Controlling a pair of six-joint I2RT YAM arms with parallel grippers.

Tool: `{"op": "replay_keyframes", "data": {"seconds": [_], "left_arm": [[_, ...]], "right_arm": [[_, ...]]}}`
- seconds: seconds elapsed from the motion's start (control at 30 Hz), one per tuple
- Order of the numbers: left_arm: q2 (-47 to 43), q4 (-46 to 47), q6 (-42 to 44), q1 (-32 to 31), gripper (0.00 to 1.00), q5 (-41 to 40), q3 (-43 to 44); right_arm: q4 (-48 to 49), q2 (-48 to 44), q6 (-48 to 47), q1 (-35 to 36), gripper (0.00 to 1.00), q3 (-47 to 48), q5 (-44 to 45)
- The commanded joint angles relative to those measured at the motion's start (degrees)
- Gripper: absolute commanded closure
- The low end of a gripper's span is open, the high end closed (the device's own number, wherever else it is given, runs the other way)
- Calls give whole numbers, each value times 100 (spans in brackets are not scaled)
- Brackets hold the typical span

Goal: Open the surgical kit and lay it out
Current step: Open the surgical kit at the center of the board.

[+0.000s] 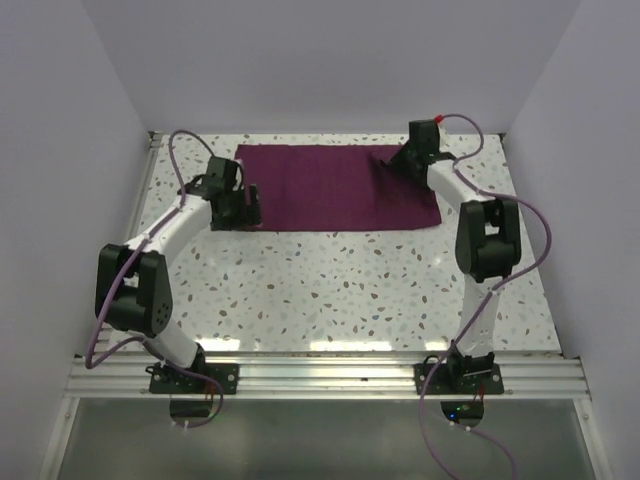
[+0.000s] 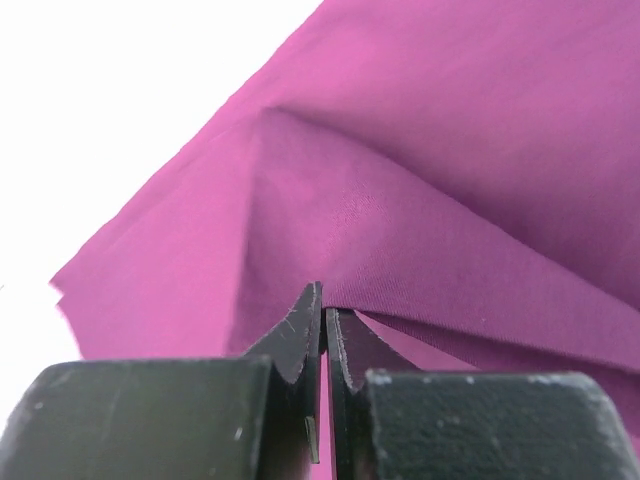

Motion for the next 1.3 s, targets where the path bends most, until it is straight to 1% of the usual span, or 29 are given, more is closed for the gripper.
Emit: {"op": "replay_keyframes", "data": {"seconds": [0.0,0.03,0.1,0.13,0.2,0.23,0.27,0.33,0.37,0.4,0.43,0.47,0.5,0.53,0.57,0.6,0.67,0.7,0.77,0.8,0.83,0.87,0.9,0.97,1.07,1.1,1.2,1.23,1.27], "left_arm": [[72,-150,-57,80,18,-47,856],[116,-212,-48,89,18,-65,1136],[125,-239,-39,98,18,-117,1349],[125,-239,-39,98,17,-152,1507],[134,-239,-48,98,17,-258,1692],[116,-265,-56,98,17,-293,1754],[107,-274,-144,107,17,-337,1815],[-15,-265,-258,107,17,-311,1851],[-77,-274,-398,107,17,-267,1834],[-138,-274,-469,107,17,-232,1773],[-295,-274,-609,98,17,-188,1720],[-393,-274,-671,89,17,-162,1667],[-585,-300,-733,80,17,-135,1545],[-691,-318,-838,72,17,-135,1483],[-797,-335,-882,54,17,-179,1404],[-920,-396,-926,45,17,-214,1238],[-1271,-467,-1084,10,17,-302,1070],[-1412,-546,-1137,-7,18,-337,869],[-1807,-634,-1313,-43,18,-407,657],[-2087,-695,-1366,-60,18,-408,456],[-2220,-757,-1453,-78,18,-434,349],[-2370,-792,-1489,-95,17,-460,244],[-2624,-879,-1515,-104,17,-469,43],[-2853,-985,-1586,-113,17,-469,-161],[-3223,-1188,-1656,-131,17,-504,-539],[-3337,-1266,-1656,-131,17,-530,-705],[-3452,-1337,-1682,-131,17,-592,-925],[-3452,-1329,-1682,-131,17,-592,-952],[-3435,-1311,-1682,-131,17,-610,-961]], "right_arm": [[-49,-1040,87,223,100,-406,-576],[-76,-1407,104,267,100,-720,-819],[-268,-1778,69,390,100,-1021,-962],[-339,-2154,52,443,100,-1344,-1137],[-645,-2578,-18,557,100,-1854,-1331],[-760,-3067,-53,593,100,-2066,-1393],[-831,-3316,-141,628,100,-2295,-1619],[-1226,-3930,-229,637,100,-2998,-1744],[-1619,-4595,-343,637,100,-3235,-1762],[-1866,-5010,-413,637,100,-3629,-1745],[-2156,-5371,-519,654,100,-3798,-1658],[-2437,-6149,-554,654,100,-3965,-1613],[-2919,-6548,-555,654,100,-4315,-1569],[-3141,-6961,-537,654,100,-4475,-1508],[-3352,-7844,-511,646,100,-4633,-1464],[-3850,-8201,-485,654,100,-4844,-1368],[-4371,-8896,-440,654,100,-4977,-1349],[-4879,-9378,-449,654,100,-5056,-1401],[-5591,-9689,-510,646,100,-5135,-1489],[-5796,-9890,-563,654,91,-5205,-1542],[-6007,-9945,-651,654,62,-5232,-1525],[-6435,-9989,-686,646,28,-5250,-1464],[-6578,-9972,-782,654,2,-5328,-1437],[-6834,-9867,-1089,654,2,-5338,-1253],[-6852,-9761,-1109,646,2,-5119,-1060],[-6844,-9700,-1108,646,2,-4875,-972],[-6616,-9296,-1231,646,2,-4374,-656],[-6519,-9008,-1310,646,2,-4258,-629],[-6283,-8839,-1372,646,2,-4161,-620]]}}
